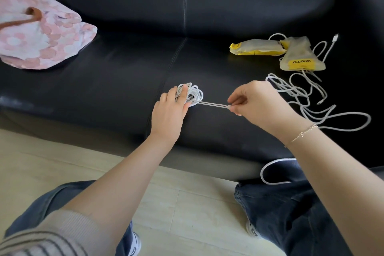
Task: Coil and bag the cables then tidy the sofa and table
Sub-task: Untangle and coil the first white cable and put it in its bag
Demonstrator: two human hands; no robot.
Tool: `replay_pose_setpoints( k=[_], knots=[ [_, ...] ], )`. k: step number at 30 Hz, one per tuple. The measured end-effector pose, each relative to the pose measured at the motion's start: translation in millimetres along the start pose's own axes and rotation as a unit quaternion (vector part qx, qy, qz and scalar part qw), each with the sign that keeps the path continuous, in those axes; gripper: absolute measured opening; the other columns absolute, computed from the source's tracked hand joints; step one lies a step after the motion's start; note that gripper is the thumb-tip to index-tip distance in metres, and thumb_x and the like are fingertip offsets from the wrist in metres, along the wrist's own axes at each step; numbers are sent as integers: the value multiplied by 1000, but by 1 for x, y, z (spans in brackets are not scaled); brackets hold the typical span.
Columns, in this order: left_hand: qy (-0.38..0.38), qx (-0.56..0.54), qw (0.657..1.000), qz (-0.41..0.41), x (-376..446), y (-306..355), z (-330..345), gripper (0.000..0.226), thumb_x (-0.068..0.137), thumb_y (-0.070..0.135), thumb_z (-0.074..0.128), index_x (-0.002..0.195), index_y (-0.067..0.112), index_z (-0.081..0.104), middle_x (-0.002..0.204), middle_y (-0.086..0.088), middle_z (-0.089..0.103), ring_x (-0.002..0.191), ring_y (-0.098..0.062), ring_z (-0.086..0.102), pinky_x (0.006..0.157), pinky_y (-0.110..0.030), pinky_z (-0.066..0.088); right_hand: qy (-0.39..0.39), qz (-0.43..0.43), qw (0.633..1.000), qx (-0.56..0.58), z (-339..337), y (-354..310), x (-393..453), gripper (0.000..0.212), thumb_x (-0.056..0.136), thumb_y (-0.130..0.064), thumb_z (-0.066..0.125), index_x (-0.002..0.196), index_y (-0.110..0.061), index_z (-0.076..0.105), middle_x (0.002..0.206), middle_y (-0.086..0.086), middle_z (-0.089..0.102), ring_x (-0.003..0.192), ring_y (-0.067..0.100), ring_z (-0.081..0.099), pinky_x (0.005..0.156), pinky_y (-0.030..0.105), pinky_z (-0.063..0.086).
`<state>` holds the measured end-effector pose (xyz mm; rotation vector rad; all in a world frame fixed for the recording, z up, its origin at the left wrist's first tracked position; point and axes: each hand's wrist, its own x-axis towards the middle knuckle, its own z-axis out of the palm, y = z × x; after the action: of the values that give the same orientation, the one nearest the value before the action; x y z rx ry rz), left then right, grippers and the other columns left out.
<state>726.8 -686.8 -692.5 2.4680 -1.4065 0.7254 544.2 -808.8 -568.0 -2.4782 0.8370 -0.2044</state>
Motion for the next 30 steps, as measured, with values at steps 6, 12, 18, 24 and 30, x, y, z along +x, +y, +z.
replay_pose_setpoints(
  k=[6, 12, 18, 24, 30],
  knots=[
    [17, -17, 1000, -9, 3, 3, -4, 42, 96, 28, 43, 130, 11, 62, 125, -13, 64, 78, -31, 62, 53, -33, 48, 2, 36, 998, -57, 3, 3, 7, 16, 88, -30, 69, 81, -17, 67, 68, 0, 69, 63, 12, 65, 58, 21, 47],
    [-51, -84, 991, -86, 6, 12, -22, 47, 97, 31, 56, 143, 22, 49, 138, -4, 56, 113, -30, 55, 86, -44, 42, -11, 42, 999, -5, 0, 4, 8, 11, 90, -24, 67, 82, -16, 66, 67, -3, 67, 59, 8, 66, 54, 17, 43],
    [-107, -136, 982, -72, 14, 8, -45, 62, 90, 42, 64, 146, 26, 43, 149, 1, 43, 134, -25, 36, 107, -41, 24, 12, 7, 1000, 17, -1, 5, 7, 8, 93, -15, 63, 85, -17, 65, 69, -6, 64, 62, 9, 65, 62, 19, 50],
    [-67, -363, 929, -22, 26, 18, -70, 41, 84, 38, 71, 123, 26, 65, 124, 11, 60, 117, -16, 51, 104, -45, 36, 25, -25, 999, -7, -3, 2, 6, 6, 93, -16, 62, 92, -16, 68, 72, -9, 61, 66, 5, 59, 63, 19, 47],
    [-83, -441, 893, 26, 31, 32, -71, 13, 87, 30, 69, 96, 24, 76, 97, 13, 69, 96, -5, 57, 96, -43, 41, 26, -39, 999, -13, -1, -1, 3, 9, 94, -15, 60, 96, -13, 69, 74, -7, 60, 68, 7, 59, 65, 21, 47]
  ],
)
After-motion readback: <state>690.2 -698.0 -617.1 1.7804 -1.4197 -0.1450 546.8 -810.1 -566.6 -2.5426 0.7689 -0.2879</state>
